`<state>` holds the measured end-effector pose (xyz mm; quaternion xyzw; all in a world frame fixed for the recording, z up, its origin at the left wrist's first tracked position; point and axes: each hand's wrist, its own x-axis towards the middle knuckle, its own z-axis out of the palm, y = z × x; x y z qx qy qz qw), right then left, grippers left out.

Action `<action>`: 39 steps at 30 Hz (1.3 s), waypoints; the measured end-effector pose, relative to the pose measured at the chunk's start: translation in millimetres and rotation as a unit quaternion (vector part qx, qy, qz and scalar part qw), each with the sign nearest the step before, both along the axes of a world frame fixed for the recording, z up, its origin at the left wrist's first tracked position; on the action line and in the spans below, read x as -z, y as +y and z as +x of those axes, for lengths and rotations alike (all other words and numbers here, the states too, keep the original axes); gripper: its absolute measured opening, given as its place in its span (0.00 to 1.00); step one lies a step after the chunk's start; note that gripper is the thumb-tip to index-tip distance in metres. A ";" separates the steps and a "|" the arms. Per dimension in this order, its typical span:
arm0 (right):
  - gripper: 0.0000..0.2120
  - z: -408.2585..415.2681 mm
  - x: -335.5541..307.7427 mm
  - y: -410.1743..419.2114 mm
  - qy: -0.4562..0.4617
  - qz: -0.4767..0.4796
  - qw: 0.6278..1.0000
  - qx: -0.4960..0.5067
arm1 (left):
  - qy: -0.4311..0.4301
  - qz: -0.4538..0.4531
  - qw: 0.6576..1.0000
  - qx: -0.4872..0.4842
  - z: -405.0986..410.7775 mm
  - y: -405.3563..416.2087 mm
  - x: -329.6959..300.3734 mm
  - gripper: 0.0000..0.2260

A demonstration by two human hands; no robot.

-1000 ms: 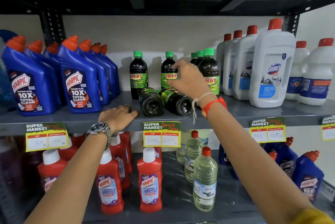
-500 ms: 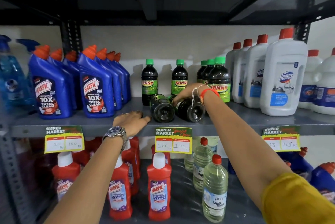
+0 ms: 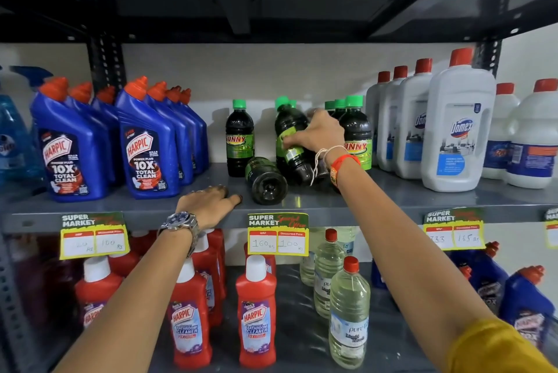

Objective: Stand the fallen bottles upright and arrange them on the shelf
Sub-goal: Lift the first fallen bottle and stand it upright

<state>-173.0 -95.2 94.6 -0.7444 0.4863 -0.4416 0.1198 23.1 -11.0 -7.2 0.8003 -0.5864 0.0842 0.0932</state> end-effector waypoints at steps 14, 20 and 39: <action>0.44 2.5 43.4 10.0 -0.113 -0.046 0.991 -0.051 | -0.092 0.026 0.995 0.037 4.4 -1.2 2.9 0.25; 0.50 4.1 45.6 13.0 -0.090 -0.031 0.993 -0.064 | -0.087 0.023 0.996 0.030 0.6 0.1 1.2 0.20; 0.52 5.2 13.3 -3.8 -0.081 0.071 0.990 -0.088 | -0.020 -0.008 1.000 0.003 4.8 -4.9 3.5 0.33</action>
